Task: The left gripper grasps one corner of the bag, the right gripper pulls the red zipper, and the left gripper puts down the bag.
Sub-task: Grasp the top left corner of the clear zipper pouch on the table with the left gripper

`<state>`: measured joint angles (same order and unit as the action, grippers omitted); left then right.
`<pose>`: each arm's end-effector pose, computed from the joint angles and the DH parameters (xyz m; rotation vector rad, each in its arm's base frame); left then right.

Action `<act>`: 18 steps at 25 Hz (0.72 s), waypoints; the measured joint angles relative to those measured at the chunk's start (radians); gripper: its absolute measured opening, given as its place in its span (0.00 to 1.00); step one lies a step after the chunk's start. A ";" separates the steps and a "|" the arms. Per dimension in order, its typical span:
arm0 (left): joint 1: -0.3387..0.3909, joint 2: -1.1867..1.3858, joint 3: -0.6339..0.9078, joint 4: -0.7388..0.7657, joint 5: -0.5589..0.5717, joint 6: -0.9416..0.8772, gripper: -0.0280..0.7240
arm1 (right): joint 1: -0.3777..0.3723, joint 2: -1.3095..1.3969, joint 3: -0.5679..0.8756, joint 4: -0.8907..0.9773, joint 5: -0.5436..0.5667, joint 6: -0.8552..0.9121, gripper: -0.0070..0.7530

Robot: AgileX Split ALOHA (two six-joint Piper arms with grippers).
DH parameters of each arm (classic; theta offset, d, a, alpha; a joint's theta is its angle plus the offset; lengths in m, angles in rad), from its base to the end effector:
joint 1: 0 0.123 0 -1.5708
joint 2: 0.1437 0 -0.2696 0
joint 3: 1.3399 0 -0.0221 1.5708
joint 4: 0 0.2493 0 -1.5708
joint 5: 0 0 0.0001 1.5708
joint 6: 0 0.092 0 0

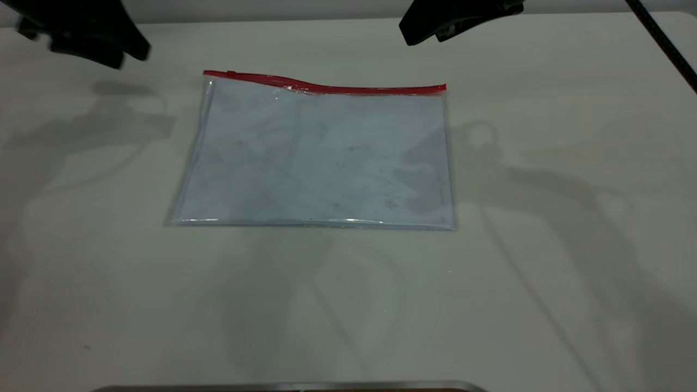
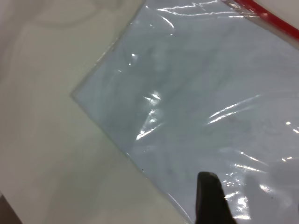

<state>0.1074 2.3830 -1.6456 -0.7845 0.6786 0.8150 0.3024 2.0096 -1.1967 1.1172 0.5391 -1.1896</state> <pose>0.4659 0.0091 0.0693 0.1875 2.6326 -0.5411 0.3641 0.1582 0.1313 -0.7283 2.4150 0.6766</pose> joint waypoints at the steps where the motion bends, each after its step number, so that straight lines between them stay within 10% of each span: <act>1: 0.000 0.038 -0.041 -0.016 0.017 0.008 0.70 | 0.000 0.001 -0.001 0.000 -0.001 0.000 0.64; 18: 0.000 0.406 -0.386 -0.253 0.210 0.147 0.71 | 0.000 0.001 -0.004 0.006 -0.006 0.000 0.64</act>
<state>0.1074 2.7885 -2.0318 -1.0374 0.8891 0.9624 0.3024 2.0105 -1.2006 1.1236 0.5333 -1.1896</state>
